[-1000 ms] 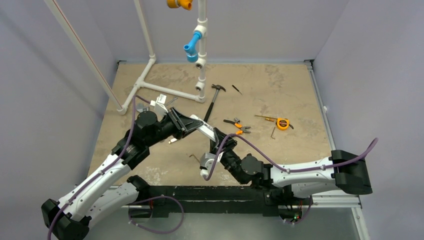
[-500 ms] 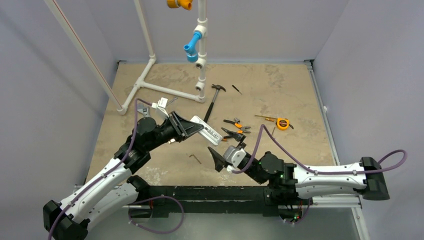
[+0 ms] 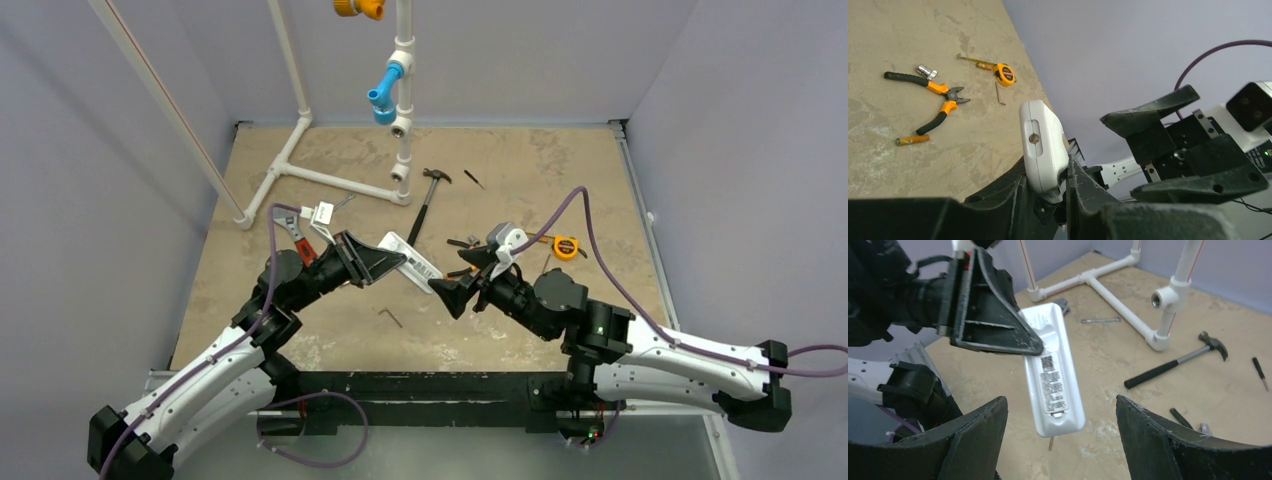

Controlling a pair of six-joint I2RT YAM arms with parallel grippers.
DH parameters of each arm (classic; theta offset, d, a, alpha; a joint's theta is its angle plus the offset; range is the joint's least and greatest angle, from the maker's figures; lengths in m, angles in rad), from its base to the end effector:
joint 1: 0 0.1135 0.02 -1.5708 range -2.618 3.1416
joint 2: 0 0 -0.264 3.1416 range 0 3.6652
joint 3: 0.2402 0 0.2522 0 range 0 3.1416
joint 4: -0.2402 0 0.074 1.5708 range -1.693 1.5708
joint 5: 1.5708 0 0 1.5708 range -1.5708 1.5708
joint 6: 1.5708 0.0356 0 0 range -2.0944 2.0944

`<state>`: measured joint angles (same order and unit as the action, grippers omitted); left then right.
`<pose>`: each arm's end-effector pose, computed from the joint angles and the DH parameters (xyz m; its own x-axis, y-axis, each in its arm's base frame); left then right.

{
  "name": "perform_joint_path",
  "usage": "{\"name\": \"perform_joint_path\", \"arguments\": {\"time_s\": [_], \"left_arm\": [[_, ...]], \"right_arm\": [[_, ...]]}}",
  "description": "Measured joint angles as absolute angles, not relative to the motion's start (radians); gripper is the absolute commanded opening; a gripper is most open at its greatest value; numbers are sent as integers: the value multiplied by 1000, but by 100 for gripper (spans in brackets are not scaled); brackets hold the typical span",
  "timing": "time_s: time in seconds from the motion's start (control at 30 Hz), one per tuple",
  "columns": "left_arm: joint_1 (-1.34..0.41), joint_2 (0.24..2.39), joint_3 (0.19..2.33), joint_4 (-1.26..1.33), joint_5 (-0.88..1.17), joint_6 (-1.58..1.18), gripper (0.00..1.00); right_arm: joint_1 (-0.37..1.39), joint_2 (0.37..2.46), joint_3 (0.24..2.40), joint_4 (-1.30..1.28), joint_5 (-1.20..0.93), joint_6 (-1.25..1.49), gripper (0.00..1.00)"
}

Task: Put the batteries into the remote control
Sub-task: Pick up the remote control from the center of the board.

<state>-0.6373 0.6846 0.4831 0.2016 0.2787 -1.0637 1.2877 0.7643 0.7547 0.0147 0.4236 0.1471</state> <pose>0.1354 -0.1124 0.2902 -0.6933 -0.5324 -0.4857 0.3853 0.2957 -0.8741 0.0647 0.1701 0.3544 -0.1101 0.1000 -0.9889 -0.7525 0.6416 0.1487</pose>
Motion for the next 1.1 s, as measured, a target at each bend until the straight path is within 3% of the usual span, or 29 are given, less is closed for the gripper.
{"name": "perform_joint_path", "arguments": {"time_s": [0.37,0.73,0.9,1.0,1.1], "left_arm": [[-638,735,450,329,355,-1054,0],[-638,755,447,336,390,-1055,0],[-637,775,447,336,390,-1060,0],[-637,781,447,336,389,-1064,15],[-637,781,447,334,386,-1066,22]], "right_arm": [[1182,794,728,-105,197,242,82],[1182,854,708,-80,171,221,78],[1182,953,706,-66,192,204,61],[1182,989,706,-66,202,195,47],[1180,994,706,-67,217,187,33]]}}
